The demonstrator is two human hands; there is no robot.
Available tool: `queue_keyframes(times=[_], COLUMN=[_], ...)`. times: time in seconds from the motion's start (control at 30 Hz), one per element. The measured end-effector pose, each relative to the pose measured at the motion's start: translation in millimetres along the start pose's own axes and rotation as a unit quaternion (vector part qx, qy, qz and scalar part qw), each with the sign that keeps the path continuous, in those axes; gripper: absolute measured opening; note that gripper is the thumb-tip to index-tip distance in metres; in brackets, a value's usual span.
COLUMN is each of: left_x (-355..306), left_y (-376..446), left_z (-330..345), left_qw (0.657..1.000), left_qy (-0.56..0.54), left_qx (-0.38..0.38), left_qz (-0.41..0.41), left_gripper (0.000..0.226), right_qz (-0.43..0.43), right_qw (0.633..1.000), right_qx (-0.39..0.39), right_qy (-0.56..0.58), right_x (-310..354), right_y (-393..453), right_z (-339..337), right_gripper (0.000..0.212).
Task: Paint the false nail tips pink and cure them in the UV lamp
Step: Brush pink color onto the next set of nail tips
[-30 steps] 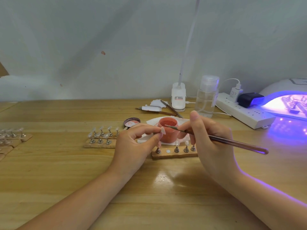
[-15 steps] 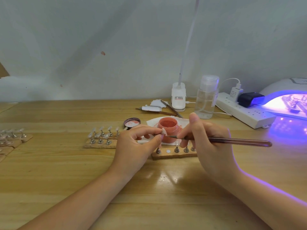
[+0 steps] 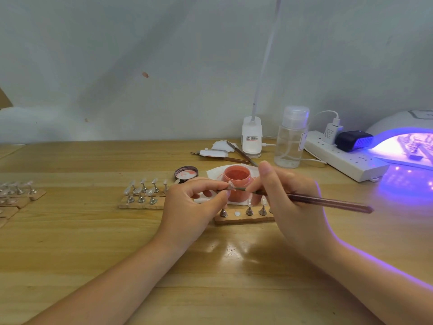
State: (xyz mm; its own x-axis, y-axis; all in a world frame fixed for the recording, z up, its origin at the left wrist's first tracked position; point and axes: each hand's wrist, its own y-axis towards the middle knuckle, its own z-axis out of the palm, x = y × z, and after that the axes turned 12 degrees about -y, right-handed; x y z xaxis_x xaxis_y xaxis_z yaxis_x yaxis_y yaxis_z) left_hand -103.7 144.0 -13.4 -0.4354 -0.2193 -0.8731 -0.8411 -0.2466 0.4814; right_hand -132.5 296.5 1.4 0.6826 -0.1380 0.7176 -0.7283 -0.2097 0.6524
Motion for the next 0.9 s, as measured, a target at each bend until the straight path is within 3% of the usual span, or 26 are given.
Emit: queue_keyframes(times=[0.13,0.37,0.6,0.7,0.9], left_x=[-0.9,-2.7,-1.4,-1.1,-1.0], left_y=[0.0,-1.2,-0.1,0.1,-0.1], left_z=[-0.7,-0.9,-0.7,-0.8,-0.9], left_qw=[1.0,1.0,1.0,1.0,1.0], left_qy=[-0.003,0.0,-0.003,0.001,0.006], left_qx=[0.001,0.001,-0.002,0.003,0.003], left_qz=[-0.002,-0.001,-0.004,-0.002,0.001], left_gripper=[0.017,0.023,0.017,0.016,0.016], right_qz=[0.021,0.024,-0.024,-0.027,-0.031], right_qw=[0.997,1.0,0.999,0.999,0.998], right_qx=[-0.051,-0.011,0.031,0.031,0.046], right_qy=[0.054,-0.003,-0.024,0.013,-0.004], right_x=[1.4,-0.9,-1.8,-2.2,-3.4], right_y=[1.9,0.3,-4.2,-5.2,-6.2], right_z=[-4.4,-7.3,-5.5,-4.9,-3.0], right_gripper=[0.047,0.009,0.019,0.036,0.039])
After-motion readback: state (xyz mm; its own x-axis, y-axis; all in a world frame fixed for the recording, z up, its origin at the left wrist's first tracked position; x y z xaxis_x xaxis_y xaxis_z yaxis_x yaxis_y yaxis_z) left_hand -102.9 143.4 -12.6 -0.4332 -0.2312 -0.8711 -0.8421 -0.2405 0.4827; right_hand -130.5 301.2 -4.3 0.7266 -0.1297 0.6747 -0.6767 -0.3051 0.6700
